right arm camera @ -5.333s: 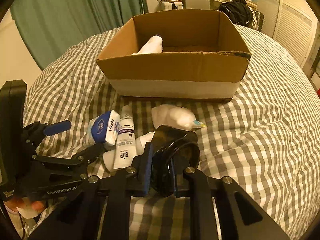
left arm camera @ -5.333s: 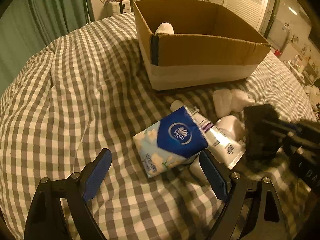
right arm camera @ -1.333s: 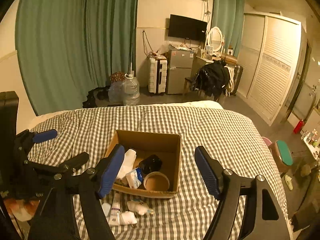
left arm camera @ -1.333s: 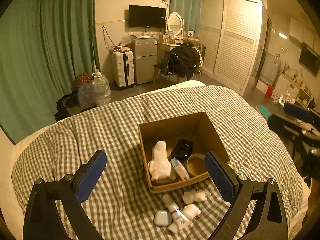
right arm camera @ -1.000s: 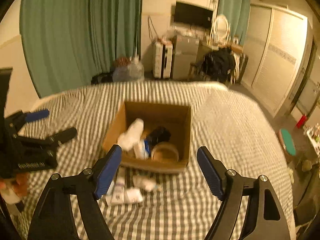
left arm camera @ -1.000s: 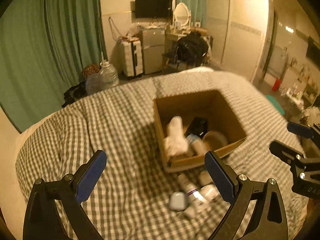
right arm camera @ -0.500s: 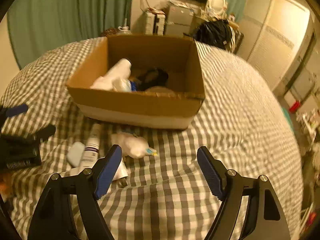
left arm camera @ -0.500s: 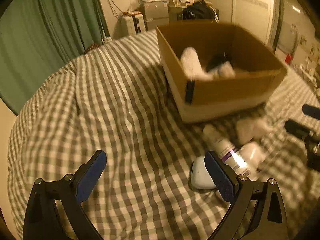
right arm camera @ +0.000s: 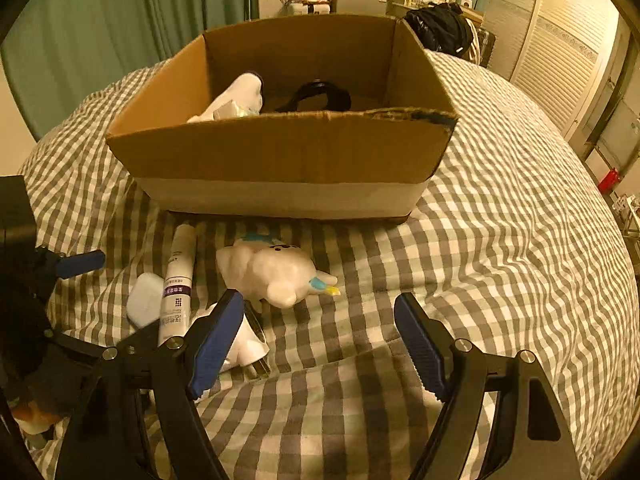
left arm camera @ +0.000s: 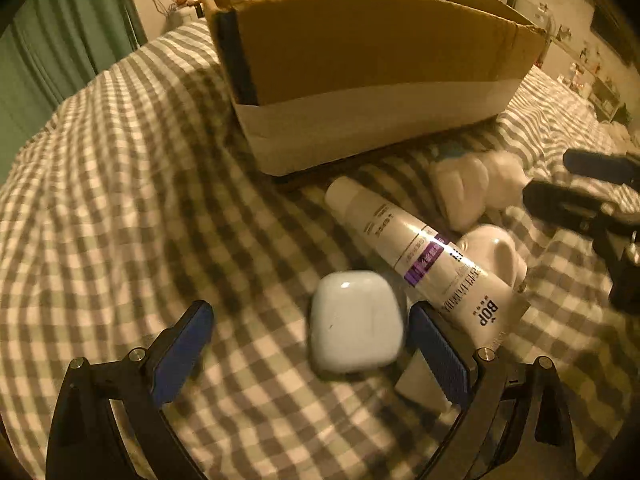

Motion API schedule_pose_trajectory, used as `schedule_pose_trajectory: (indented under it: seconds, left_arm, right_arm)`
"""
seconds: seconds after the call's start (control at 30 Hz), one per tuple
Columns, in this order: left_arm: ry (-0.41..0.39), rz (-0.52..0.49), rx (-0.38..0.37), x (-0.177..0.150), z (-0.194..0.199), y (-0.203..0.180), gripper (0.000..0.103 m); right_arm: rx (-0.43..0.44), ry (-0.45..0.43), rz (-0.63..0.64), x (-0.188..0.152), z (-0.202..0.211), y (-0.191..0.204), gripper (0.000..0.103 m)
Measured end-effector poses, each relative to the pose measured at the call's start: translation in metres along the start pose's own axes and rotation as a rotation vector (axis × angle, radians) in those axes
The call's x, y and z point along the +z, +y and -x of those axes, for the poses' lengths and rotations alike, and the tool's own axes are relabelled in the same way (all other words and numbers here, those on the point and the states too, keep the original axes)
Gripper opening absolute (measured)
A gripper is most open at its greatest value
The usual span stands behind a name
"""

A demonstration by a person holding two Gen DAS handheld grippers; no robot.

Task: Organize objects
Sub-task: 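Grasp the white oval case with the left tool while the right tool grasps the white plush toy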

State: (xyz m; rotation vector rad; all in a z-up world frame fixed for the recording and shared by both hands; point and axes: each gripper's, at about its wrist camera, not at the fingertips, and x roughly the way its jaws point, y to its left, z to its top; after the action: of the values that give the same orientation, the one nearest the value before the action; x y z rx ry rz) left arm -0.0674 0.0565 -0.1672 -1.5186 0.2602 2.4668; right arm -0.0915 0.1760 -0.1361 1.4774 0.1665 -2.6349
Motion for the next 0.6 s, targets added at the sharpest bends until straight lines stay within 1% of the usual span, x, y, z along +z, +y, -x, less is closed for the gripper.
schedule_pose_trajectory:
  seconds: [0.03,0.1,0.17,0.2,0.23,0.27,0.3,0.37,0.43,0.6]
  left_arm:
    - [0.001,0.007,-0.008,0.001,-0.002,0.000,0.101]
    - [0.006,0.022,-0.039,0.001,-0.005,0.003,0.096]
    - [0.020,0.016,-0.053,0.000,-0.008,0.003,0.074]
    - [0.024,0.008,-0.044,-0.001,-0.009,0.001,0.073]
    - [0.021,0.000,-0.038,-0.001,-0.008,-0.001,0.069]
    - [0.013,-0.010,-0.031,-0.002,-0.006,-0.002,0.063]
    - [0.010,-0.010,-0.016,-0.002,-0.005,-0.003,0.059]
    - [0.004,0.001,0.008,-0.003,-0.003,-0.001,0.047]
    - [-0.014,0.021,0.011,-0.003,0.004,0.003,0.041]
    - [-0.038,0.077,-0.018,-0.006,0.018,0.017,0.041]
  right_arm:
    - [0.000,0.006,0.002,0.001,-0.003,0.001,0.077]
    - [0.000,0.018,0.010,0.001,-0.007,0.002,0.077]
    - [0.001,0.024,0.015,0.003,-0.011,0.004,0.077]
    - [0.002,0.026,0.016,0.003,-0.012,0.005,0.077]
    - [0.003,0.030,0.017,0.005,-0.014,0.006,0.077]
    - [0.004,0.032,0.019,0.005,-0.014,0.006,0.077]
    - [0.004,0.032,0.024,0.006,-0.015,0.007,0.077]
    - [0.004,0.033,0.031,0.006,-0.016,0.009,0.077]
    - [-0.001,0.030,0.040,0.009,-0.018,0.013,0.077]
    - [0.005,0.011,0.056,0.019,-0.020,0.020,0.077]
